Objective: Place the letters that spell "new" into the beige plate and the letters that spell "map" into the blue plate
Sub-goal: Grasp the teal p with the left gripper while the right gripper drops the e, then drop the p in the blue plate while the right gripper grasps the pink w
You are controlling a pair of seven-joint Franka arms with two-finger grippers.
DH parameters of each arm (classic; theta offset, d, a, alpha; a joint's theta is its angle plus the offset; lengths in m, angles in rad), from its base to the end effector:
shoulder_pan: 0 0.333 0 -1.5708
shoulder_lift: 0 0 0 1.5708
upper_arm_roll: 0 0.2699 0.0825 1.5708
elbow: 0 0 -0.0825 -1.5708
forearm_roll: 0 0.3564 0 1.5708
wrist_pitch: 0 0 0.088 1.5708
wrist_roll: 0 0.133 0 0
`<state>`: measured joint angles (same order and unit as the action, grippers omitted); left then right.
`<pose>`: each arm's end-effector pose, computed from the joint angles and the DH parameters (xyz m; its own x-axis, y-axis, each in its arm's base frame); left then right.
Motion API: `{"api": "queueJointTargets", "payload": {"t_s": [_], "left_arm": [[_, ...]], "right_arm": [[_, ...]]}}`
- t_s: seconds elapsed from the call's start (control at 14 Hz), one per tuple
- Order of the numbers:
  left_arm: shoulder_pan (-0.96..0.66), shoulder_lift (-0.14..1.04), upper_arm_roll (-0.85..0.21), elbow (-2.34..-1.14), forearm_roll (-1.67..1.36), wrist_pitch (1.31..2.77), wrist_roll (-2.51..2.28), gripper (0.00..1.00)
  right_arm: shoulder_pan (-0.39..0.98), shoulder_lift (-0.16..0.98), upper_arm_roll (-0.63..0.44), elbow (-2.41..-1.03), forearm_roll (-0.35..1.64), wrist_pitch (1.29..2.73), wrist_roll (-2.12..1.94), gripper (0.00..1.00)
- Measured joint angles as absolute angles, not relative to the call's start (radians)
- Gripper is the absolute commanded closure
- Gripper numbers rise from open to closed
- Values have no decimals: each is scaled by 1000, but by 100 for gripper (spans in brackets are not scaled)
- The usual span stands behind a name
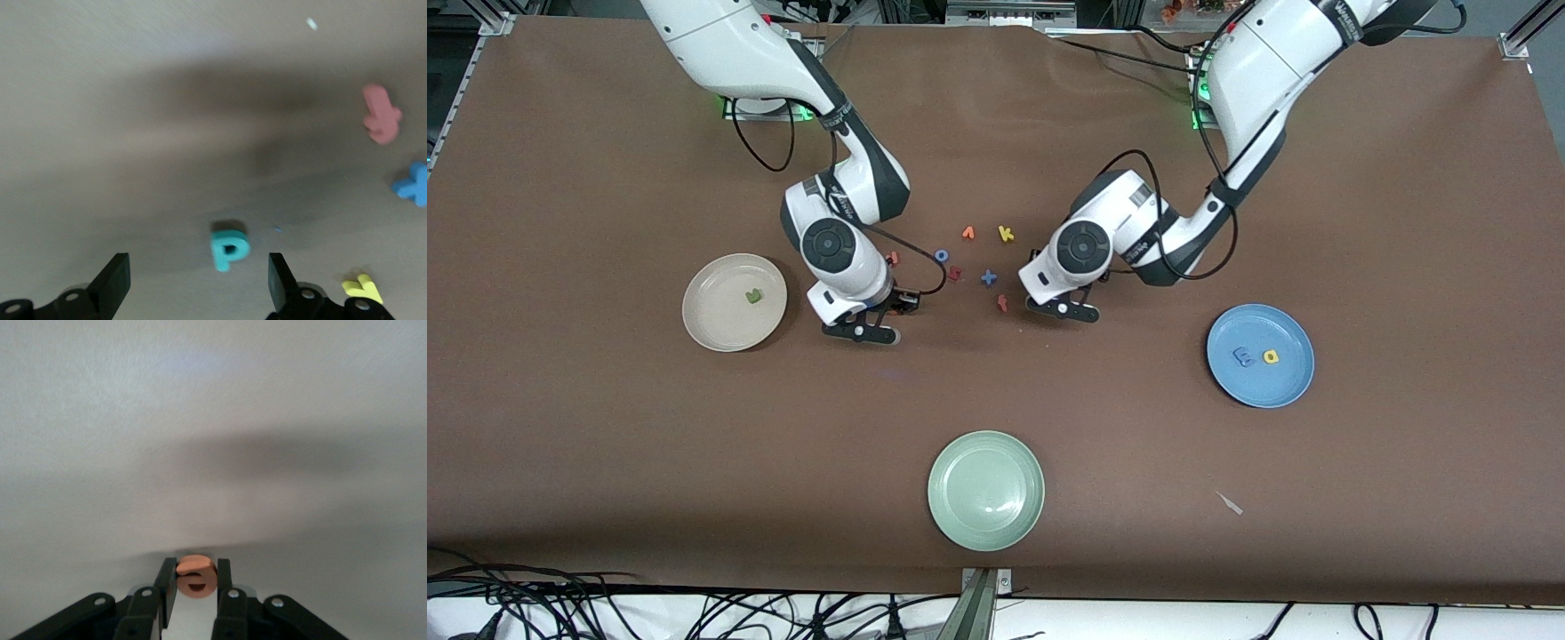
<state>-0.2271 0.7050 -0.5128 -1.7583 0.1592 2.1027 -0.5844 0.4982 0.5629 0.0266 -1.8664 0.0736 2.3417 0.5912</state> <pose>0.4349 -0.3806 0.1489 0.9255 -0.1897 -0.3279 -0.1880 -0.9815 0.0373 0.5053 0.2955 0.1614 0.9865 -0.1224 -0.1088 -0.1233 -0.9924 -0.0019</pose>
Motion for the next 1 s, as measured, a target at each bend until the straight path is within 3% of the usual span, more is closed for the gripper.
{"api": "queueJointTargets", "payload": {"t_s": [0.36,0.71,0.86,0.93,1.0], "left_arm": [[-244,706,-512,-1789,159,2145,-608,12],[-245,716,-511,-1800,159,2179,-626,32],[-247,721,-511,-1800,159,2180,-636,33],[-247,725,-511,-1800,165,2180,-639,34],[-247,729,-511,-1800,185,2180,-648,40]], "right_arm": [[493,429,-76,-1963,74,2262,357,83],[491,270,-193,-2170,74,2289,108,83],[489,239,-255,-2221,74,2293,23,82],[489,239,-279,-2233,74,2297,-6,79],[488,244,-302,-2242,74,2302,-27,59]]}}
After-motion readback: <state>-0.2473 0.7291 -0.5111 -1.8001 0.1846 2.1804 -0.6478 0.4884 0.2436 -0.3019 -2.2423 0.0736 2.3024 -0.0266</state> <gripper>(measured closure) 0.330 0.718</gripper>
